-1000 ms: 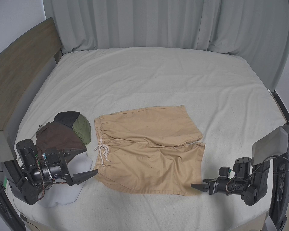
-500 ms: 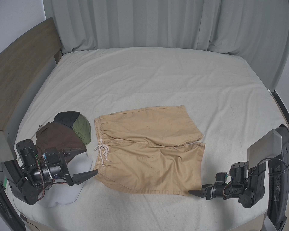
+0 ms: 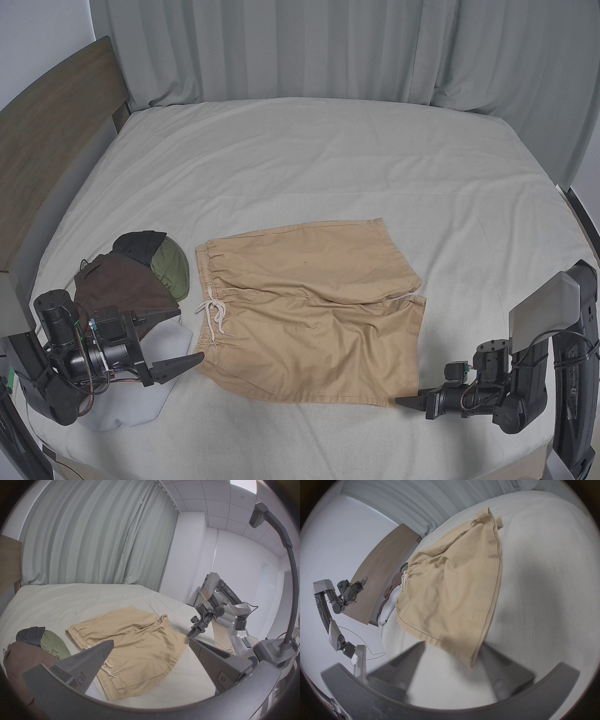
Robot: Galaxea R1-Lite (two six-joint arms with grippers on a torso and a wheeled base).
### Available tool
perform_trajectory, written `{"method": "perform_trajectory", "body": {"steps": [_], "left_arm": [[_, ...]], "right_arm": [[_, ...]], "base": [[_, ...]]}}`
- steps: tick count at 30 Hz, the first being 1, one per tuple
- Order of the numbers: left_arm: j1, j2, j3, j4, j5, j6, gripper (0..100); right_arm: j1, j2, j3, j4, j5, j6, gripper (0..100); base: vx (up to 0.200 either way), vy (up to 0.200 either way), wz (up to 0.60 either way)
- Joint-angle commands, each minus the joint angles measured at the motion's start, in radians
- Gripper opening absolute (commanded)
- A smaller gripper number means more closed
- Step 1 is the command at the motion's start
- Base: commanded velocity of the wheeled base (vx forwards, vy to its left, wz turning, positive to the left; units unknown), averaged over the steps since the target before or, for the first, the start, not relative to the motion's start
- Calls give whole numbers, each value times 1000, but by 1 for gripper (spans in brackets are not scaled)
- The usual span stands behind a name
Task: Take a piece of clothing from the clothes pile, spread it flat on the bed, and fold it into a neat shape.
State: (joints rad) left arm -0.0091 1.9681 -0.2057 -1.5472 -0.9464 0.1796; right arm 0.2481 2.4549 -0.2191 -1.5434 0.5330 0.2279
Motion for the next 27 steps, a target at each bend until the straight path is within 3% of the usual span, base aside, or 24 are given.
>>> {"method": "perform_trajectory", "body": {"steps": [1,18,23,25,27], "left_arm": [[0,0,0,-1,0,0,100],[1,9,3,-1,5,-2,100],[-8,8,75,1,77,-94,100],[-26,8,63,-1,120,-178,100],[-26,9,58,-1,130,-187,100]], "right_arm": [[0,7,-2,-1,1,-1,0],[-10,4,4,-1,-7,-4,0],[-15,-2,9,-1,-7,-4,0],[-18,-2,12,-1,-8,-5,0],[-18,-1,14,-1,-8,-5,0]], "base": [[0,0,0],[0,0,0],[0,0,0],[0,0,0],[0,0,0]]}}
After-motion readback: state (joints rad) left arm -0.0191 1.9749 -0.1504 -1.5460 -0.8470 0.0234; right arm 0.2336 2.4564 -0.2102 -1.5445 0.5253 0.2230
